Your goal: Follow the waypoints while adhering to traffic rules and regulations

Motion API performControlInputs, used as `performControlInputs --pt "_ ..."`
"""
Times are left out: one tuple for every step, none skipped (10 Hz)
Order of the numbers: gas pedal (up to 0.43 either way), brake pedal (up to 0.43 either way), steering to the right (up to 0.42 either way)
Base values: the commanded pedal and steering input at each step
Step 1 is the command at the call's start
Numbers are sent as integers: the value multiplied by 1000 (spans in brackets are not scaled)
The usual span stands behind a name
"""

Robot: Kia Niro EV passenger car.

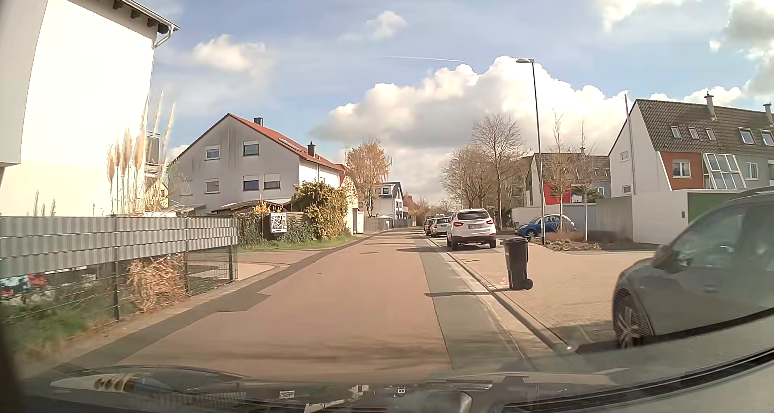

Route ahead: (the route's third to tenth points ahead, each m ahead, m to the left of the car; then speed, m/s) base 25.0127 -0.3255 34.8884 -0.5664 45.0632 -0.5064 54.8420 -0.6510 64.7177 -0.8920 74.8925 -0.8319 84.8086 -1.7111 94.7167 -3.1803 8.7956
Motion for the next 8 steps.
performControlInputs --pt "150 0 -6" --pt "150 0 -8" --pt "150 0 -8" --pt "150 0 -8" --pt "150 0 -8" --pt "150 0 -8" --pt "150 0 -8" --pt "150 0 -7"
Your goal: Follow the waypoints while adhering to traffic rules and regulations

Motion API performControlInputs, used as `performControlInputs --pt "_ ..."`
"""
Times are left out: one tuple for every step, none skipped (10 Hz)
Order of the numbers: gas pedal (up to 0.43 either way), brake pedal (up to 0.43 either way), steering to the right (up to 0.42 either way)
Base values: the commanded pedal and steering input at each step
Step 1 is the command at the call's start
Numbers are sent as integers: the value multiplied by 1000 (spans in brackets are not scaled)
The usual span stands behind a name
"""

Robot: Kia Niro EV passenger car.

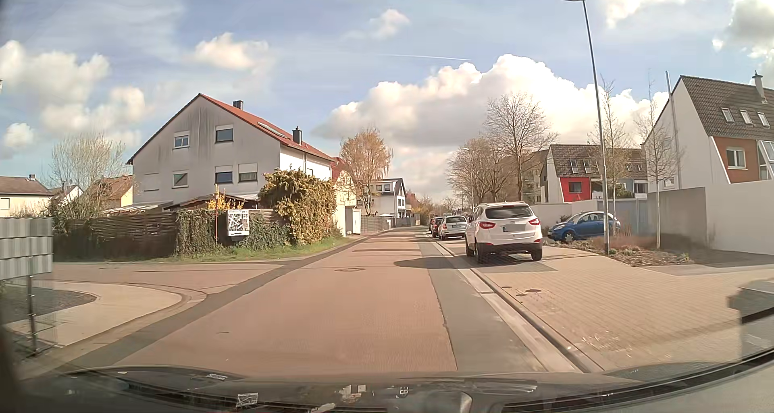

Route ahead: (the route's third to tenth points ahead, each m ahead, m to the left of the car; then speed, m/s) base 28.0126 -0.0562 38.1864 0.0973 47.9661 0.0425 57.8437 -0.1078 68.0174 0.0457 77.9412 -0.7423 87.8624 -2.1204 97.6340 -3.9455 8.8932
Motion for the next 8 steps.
performControlInputs --pt "150 0 -5" --pt "150 0 0" --pt "150 0 -2" --pt "150 0 -6" --pt "150 0 -11" --pt "150 0 -12" --pt "150 0 -11" --pt "150 0 -13"
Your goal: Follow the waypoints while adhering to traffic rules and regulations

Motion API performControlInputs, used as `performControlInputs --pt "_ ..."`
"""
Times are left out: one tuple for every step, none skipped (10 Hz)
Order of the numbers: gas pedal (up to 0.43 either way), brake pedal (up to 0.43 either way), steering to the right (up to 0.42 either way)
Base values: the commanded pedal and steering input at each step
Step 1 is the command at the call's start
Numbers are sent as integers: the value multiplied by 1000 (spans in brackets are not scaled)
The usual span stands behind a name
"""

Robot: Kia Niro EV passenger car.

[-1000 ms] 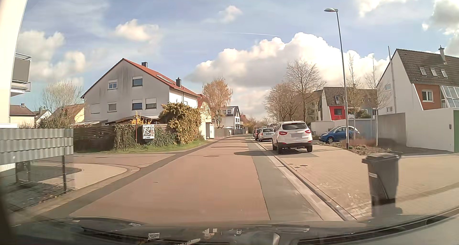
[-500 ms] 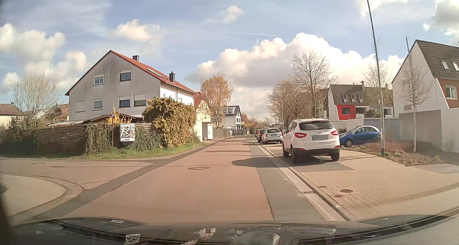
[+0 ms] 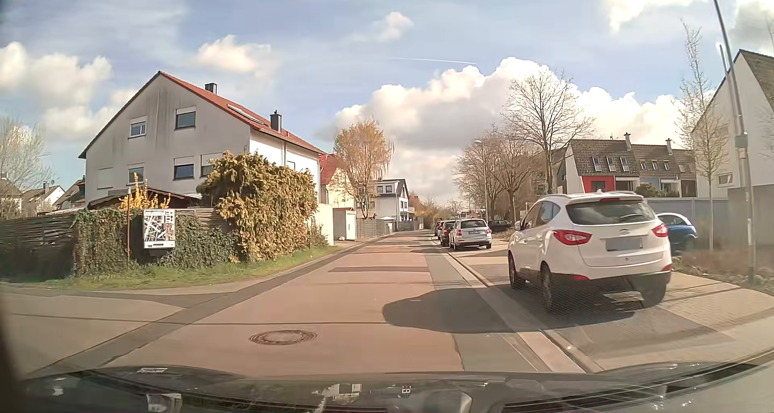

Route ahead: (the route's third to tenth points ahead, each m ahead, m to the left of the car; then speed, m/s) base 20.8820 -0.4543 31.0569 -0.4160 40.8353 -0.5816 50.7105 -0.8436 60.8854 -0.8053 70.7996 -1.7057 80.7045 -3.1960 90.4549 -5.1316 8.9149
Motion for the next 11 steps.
performControlInputs --pt "150 0 -14" --pt "150 0 -11" --pt "150 0 -10" --pt "150 0 -9" --pt "150 0 -6" --pt "150 0 -3" --pt "150 0 -3" --pt "150 0 0" --pt "150 0 1" --pt "150 0 0" --pt "150 0 0"
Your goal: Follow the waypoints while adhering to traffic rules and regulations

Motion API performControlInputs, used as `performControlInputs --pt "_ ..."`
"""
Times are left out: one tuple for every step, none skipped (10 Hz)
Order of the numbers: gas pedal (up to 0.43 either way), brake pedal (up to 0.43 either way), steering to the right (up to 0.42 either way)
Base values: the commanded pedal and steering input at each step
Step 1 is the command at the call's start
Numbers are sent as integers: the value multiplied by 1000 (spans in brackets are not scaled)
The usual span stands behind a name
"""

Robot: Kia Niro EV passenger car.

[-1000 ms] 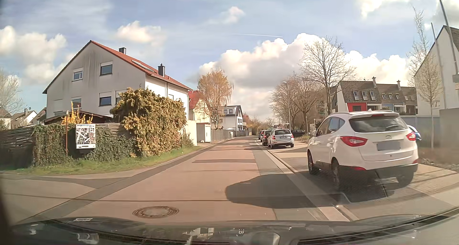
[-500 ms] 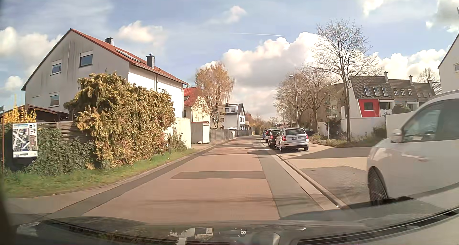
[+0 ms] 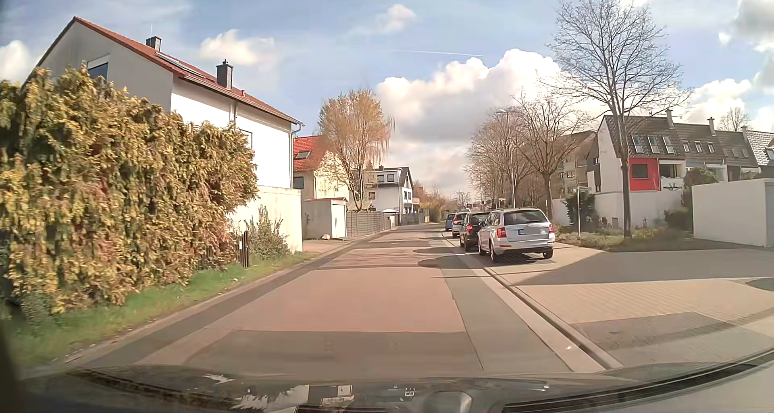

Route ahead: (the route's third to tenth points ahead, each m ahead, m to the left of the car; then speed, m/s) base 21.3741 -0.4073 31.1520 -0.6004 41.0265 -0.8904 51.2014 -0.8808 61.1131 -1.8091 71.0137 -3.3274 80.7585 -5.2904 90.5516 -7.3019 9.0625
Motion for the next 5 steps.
performControlInputs --pt "150 0 1" --pt "150 0 1" --pt "150 0 1" --pt "150 0 0" --pt "150 0 1"
